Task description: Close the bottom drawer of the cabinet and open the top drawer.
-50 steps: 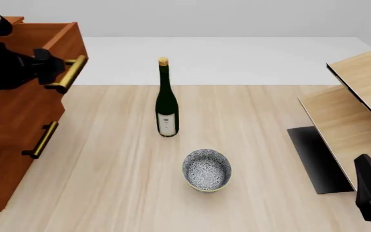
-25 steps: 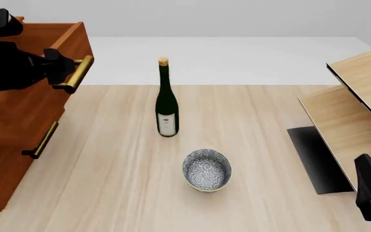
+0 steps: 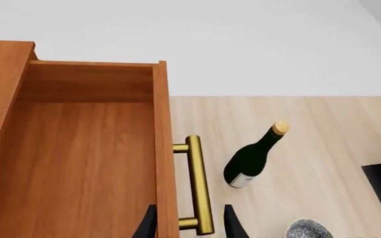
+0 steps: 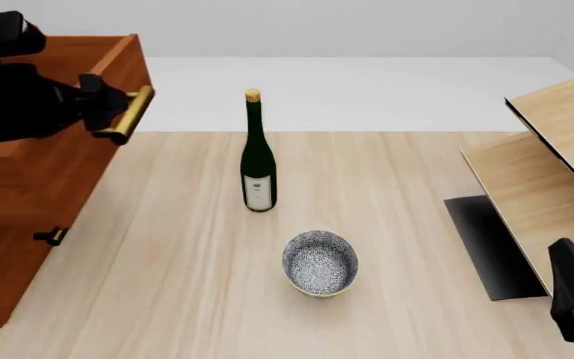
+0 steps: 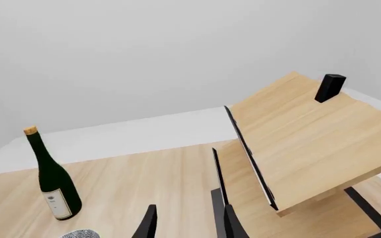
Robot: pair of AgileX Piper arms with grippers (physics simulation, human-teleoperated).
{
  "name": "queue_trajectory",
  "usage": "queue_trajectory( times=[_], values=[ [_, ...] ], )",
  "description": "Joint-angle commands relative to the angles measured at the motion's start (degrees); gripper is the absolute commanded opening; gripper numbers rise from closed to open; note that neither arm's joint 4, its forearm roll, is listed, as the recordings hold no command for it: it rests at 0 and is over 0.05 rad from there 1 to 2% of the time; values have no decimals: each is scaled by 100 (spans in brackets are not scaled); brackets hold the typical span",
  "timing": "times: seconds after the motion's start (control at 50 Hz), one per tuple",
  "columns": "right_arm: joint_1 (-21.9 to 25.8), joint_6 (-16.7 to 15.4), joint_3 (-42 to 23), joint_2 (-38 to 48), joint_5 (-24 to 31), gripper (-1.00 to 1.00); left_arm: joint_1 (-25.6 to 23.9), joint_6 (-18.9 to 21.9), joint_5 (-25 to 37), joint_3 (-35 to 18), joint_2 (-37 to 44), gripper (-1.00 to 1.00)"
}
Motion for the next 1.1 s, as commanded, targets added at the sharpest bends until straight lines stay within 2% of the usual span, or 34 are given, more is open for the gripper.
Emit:
queue_trajectory(
  times=[0.02, 1.1],
  values=[
    [0, 5, 3, 0, -2, 100, -152, -43, 33, -27, -38, 100],
    [-9, 47, -8, 0, 5, 100, -859, -231, -4, -278, 112, 100]
  ],
)
